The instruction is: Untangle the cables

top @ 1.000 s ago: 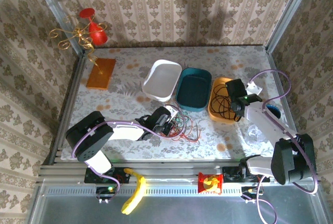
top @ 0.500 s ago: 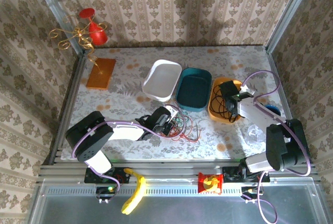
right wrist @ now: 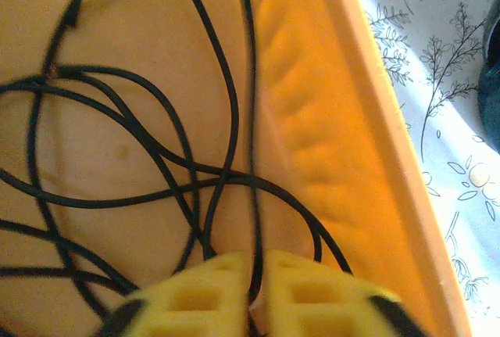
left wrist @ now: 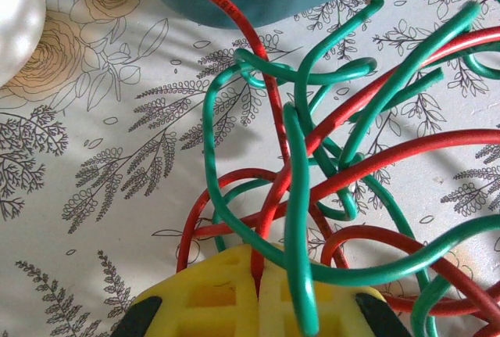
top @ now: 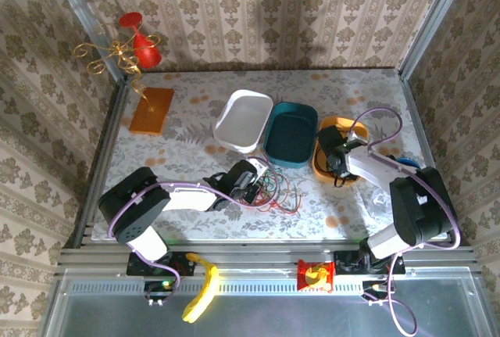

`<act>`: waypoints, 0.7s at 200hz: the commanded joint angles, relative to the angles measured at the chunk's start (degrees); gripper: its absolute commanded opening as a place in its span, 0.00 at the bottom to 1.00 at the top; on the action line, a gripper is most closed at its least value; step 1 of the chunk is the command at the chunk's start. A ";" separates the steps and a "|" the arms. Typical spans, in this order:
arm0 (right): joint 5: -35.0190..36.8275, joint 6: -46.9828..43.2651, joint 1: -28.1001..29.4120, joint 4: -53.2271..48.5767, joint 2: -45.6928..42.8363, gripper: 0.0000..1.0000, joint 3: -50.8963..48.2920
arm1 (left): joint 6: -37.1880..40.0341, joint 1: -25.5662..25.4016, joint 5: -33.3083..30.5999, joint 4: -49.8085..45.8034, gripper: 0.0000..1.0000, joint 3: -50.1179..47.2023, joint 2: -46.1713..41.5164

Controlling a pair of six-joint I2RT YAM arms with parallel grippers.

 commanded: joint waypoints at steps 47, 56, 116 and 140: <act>2.42 -6.54 0.85 -2.17 -14.88 0.40 3.54 | -0.10 0.44 -1.19 -6.00 0.00 0.95 -0.24; 2.33 -7.80 1.38 -2.03 -16.27 0.40 3.47 | 0.01 0.44 -1.11 -6.00 0.00 1.15 -0.24; -38.58 -25.41 9.93 15.06 -18.30 0.39 -4.18 | -0.03 0.75 2.58 -4.07 0.00 0.73 -1.50; -48.53 -27.48 12.98 15.15 -11.93 0.38 -4.86 | -0.12 0.78 2.58 -4.46 0.00 0.57 -2.08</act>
